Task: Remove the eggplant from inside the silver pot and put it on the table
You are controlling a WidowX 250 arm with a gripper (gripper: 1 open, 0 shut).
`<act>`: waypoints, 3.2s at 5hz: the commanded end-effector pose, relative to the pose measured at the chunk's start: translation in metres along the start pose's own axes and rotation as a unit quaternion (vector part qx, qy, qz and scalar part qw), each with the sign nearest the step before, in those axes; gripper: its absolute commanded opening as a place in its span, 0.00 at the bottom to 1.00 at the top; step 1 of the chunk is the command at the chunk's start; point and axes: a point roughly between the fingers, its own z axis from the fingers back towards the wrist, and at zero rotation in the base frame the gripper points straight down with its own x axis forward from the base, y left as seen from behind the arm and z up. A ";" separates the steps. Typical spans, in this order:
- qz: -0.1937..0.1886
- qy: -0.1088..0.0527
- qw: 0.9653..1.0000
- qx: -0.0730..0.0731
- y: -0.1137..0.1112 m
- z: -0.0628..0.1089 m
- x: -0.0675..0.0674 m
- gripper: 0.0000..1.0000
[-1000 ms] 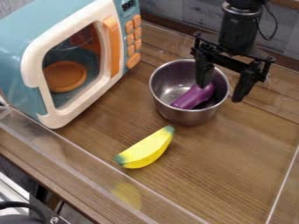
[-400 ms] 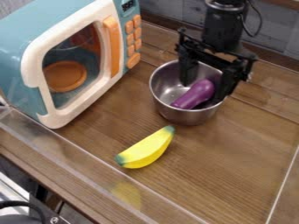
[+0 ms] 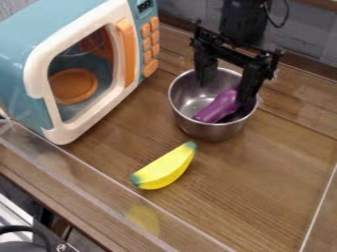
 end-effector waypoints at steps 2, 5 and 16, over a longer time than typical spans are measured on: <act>0.049 -0.043 0.998 -0.003 0.019 0.017 0.002 1.00; 0.079 -0.050 0.996 -0.010 0.021 -0.006 0.001 1.00; 0.013 -0.055 0.998 0.020 0.051 -0.068 0.050 1.00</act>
